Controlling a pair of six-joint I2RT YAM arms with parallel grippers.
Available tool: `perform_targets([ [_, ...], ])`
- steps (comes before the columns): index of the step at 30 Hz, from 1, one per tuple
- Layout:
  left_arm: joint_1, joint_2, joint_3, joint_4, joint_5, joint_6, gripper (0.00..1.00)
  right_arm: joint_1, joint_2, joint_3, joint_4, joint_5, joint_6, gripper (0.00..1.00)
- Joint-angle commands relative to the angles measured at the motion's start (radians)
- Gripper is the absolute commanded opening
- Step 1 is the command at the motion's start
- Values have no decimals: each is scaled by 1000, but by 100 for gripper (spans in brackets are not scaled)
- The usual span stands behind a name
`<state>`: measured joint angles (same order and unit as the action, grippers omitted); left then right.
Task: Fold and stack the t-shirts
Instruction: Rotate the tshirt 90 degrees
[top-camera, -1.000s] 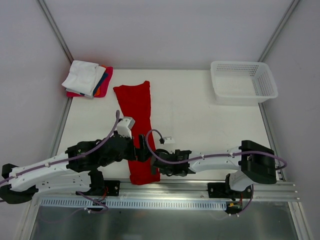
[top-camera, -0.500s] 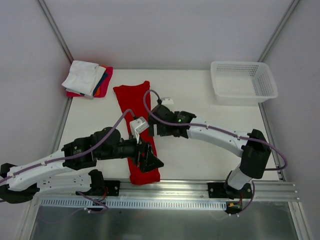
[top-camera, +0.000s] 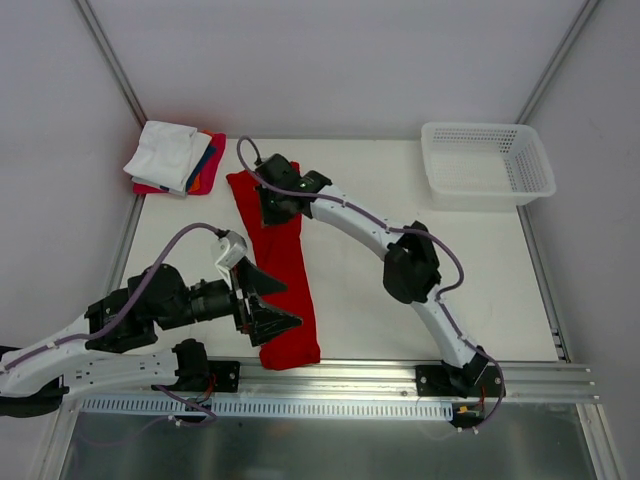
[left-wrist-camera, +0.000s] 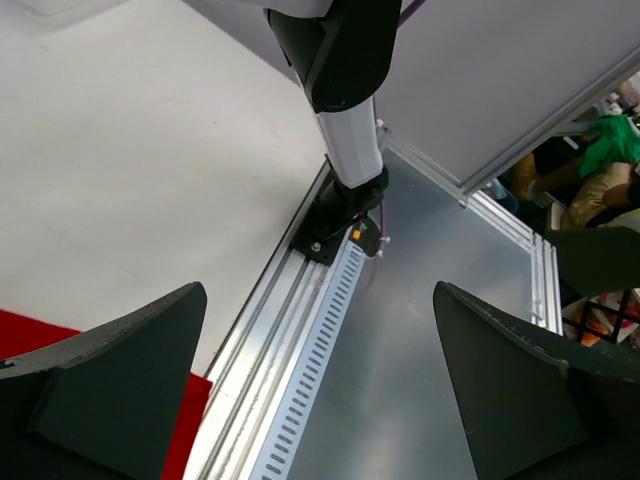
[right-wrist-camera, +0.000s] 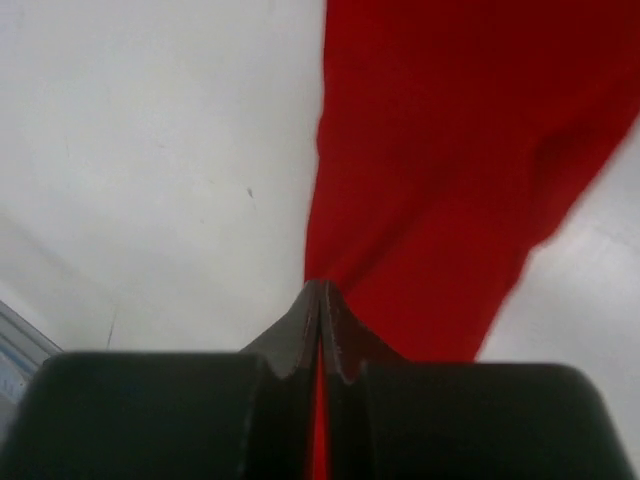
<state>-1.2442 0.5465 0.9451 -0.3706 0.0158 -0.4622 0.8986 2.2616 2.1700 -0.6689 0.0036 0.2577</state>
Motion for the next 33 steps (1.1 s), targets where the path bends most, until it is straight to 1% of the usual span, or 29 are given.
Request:
perform_targets([
  [1, -4, 6, -43, 19, -62, 8, 99, -4, 130, 166, 1, -158, -34, 1],
  [3, -4, 1, -72, 21, -57, -15, 99, -16, 193, 194, 55, -220, -9, 1],
  [4, -4, 1, -94, 22, -60, -23, 99, -29, 206, 188, 136, -253, 1, 0],
  [5, -4, -3, -104, 21, -62, -42, 99, -35, 231, 176, 173, -301, 14, 1],
  [10, -3, -34, -179, 50, -39, -84, 99, -87, 308, 186, 343, -381, 81, 0],
  [13, -4, -59, -215, 68, -27, -101, 99, -113, 351, 200, 399, -396, 97, 1],
  [17, -4, -92, -246, 73, -24, -119, 99, -148, 386, 214, 426, -393, 95, 1],
  [21, -4, -103, -262, 76, -19, -130, 99, -188, 383, 189, 431, -390, 78, 1],
  [30, -4, -115, -282, 76, 4, -145, 99, -253, 300, 30, 456, -379, 46, 0],
  [33, -3, -115, -276, 78, 9, -138, 99, -251, 279, -24, 459, -366, 51, 1],
])
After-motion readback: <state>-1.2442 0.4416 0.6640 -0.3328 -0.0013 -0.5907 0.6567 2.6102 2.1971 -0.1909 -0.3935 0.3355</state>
